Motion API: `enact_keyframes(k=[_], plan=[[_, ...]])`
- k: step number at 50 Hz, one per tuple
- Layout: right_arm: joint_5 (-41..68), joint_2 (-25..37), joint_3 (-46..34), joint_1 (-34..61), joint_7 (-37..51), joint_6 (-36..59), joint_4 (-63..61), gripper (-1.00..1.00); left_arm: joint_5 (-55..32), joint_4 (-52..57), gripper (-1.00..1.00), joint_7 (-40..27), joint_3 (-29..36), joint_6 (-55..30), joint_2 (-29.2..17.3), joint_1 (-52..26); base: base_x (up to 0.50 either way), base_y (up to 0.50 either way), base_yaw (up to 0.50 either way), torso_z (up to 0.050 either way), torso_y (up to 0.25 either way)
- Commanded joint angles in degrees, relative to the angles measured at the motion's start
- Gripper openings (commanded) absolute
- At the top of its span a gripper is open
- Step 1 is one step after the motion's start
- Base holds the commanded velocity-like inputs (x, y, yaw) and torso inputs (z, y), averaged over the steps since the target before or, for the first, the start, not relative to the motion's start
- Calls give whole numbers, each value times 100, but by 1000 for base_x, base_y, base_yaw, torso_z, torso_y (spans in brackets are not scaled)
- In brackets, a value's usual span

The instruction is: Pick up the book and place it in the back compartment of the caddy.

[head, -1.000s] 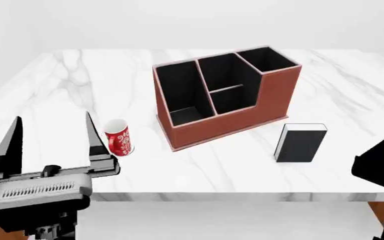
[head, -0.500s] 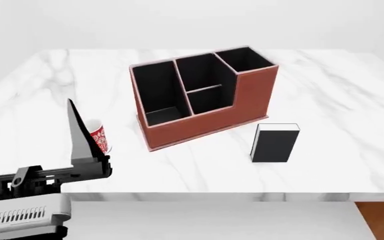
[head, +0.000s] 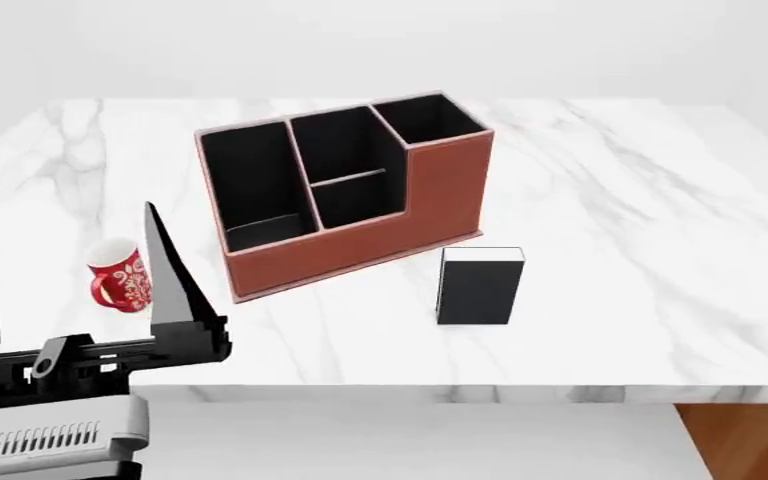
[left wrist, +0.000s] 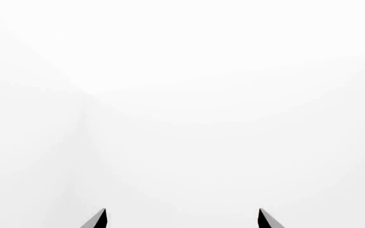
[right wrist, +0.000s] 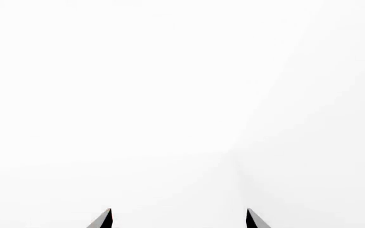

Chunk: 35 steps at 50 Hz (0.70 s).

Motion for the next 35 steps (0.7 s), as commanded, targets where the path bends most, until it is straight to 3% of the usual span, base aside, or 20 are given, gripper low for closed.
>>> enact_keyframes(k=[1,23,35], plan=[[-135,-23,19,-17,-100,128,-82,100,-25,-69,100,83,-121,55,59,3,500,0,0,0,0],[-207,16,-36,-33,-63,96,-52,100,-49,-26,100,17,-56,1,-23,13,500,-1,0,0,0],[-216,29,-58,-38,-3,131,-75,100,-56,-105,100,-12,0,67,-66,22,490,-149,0,0,1]])
